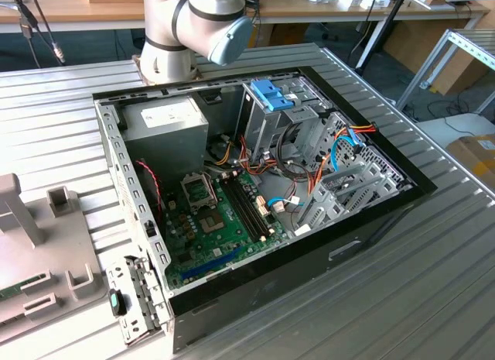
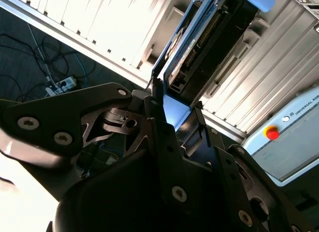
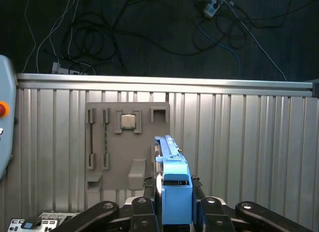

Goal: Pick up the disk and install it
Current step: 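Pick up the disk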

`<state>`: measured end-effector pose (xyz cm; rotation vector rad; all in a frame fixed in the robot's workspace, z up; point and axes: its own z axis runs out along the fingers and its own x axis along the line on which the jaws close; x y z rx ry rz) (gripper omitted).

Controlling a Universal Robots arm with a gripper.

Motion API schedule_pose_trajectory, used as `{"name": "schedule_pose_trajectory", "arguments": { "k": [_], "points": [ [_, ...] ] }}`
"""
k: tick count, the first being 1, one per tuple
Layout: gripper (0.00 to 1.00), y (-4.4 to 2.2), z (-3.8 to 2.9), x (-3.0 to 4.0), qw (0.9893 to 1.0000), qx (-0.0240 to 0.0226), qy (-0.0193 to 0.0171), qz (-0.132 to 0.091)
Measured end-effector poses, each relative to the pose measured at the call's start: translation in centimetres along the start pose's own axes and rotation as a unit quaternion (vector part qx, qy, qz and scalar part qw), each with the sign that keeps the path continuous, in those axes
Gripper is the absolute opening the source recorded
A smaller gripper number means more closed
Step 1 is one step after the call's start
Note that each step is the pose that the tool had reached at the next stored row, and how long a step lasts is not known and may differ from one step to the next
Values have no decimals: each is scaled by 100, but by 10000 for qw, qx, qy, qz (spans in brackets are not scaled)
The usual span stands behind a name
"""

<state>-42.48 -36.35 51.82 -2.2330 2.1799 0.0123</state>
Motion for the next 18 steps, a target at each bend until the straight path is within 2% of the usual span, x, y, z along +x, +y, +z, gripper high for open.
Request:
{"name": "schedule_pose_trajectory", "arguments": {
  "k": [18],
  "points": [
    [37,-167,2,-16,10000,0,0,0]
  ]
}}
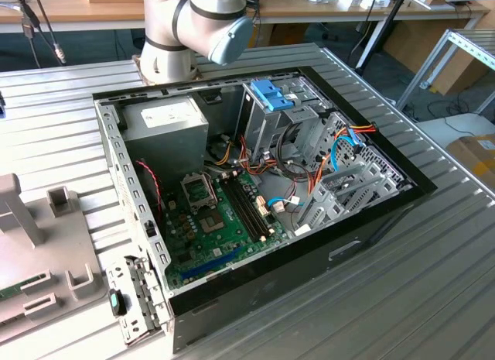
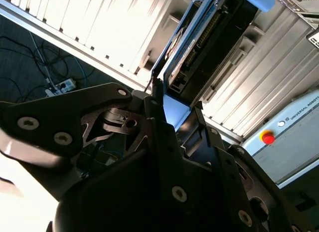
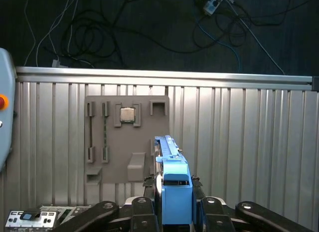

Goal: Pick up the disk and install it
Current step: 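Pick up the disk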

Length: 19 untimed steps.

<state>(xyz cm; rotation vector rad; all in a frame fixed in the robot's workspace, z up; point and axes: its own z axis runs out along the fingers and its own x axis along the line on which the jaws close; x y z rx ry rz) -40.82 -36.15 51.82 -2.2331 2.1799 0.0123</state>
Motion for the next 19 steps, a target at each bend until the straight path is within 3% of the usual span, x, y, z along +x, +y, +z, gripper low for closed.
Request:
{"name": "schedule_pose_trajectory", "arguments": {
  "k": [19],
  "points": [
    [37,-216,3,-28,10000,0,0,0]
  ]
}}
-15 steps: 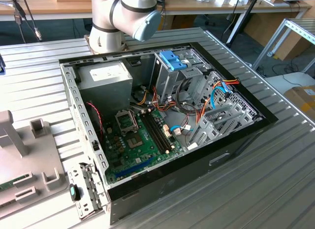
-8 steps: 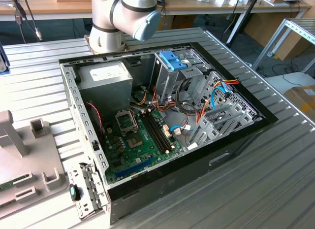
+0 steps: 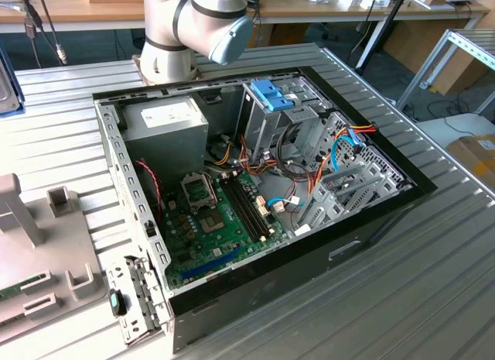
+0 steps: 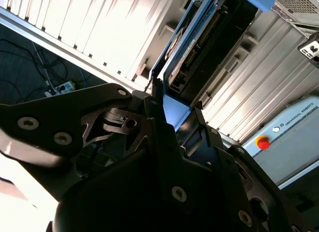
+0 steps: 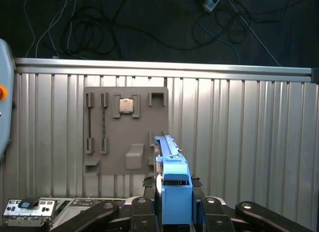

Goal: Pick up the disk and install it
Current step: 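Pick up the disk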

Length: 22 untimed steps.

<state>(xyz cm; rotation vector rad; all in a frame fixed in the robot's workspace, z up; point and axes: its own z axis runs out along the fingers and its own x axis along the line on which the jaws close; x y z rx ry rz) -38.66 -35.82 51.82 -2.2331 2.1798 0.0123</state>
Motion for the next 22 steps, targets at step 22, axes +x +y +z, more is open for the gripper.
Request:
{"name": "schedule_pose_trajectory", "arguments": {
  "k": [22],
  "points": [
    [37,-350,4,-36,10000,0,0,-2]
  ]
}}
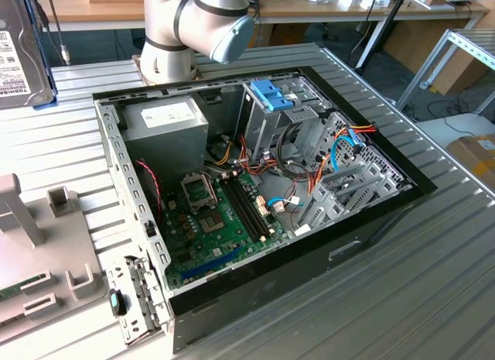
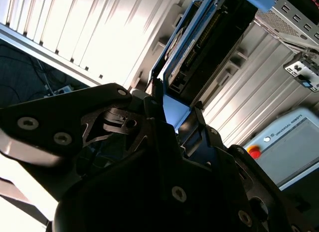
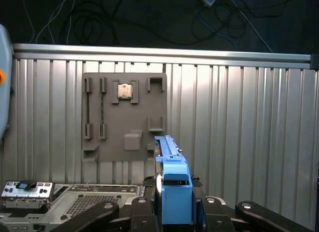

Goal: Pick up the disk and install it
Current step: 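Pick up the disk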

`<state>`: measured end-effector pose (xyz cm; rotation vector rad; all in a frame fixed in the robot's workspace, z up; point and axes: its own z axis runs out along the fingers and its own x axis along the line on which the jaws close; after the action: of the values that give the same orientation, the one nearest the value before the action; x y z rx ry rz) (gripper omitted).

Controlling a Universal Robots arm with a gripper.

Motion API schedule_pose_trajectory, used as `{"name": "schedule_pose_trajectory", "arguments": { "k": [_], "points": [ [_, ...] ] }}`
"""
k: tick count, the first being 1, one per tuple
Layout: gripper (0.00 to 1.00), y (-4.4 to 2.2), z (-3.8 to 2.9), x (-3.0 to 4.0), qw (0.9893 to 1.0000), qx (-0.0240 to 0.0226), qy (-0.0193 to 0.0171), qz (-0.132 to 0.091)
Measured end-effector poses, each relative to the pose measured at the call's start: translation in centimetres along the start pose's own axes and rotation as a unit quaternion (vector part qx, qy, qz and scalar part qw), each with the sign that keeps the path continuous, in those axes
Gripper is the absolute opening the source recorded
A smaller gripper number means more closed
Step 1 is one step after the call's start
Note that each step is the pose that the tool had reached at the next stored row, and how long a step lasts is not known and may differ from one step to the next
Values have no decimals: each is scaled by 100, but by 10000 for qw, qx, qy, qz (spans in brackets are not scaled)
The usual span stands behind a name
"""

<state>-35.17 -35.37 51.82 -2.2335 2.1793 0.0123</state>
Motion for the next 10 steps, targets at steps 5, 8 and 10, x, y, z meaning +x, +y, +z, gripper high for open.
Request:
{"name": "schedule_pose_trajectory", "arguments": {
  "k": [5,8,10],
  "points": [
    [37,-50,0,-5,10000,-1,0,0],
    [37,-85,0,-8,10000,-1,0,0],
    [37,-124,1,-10,10000,-1,0,-1]
  ]
}}
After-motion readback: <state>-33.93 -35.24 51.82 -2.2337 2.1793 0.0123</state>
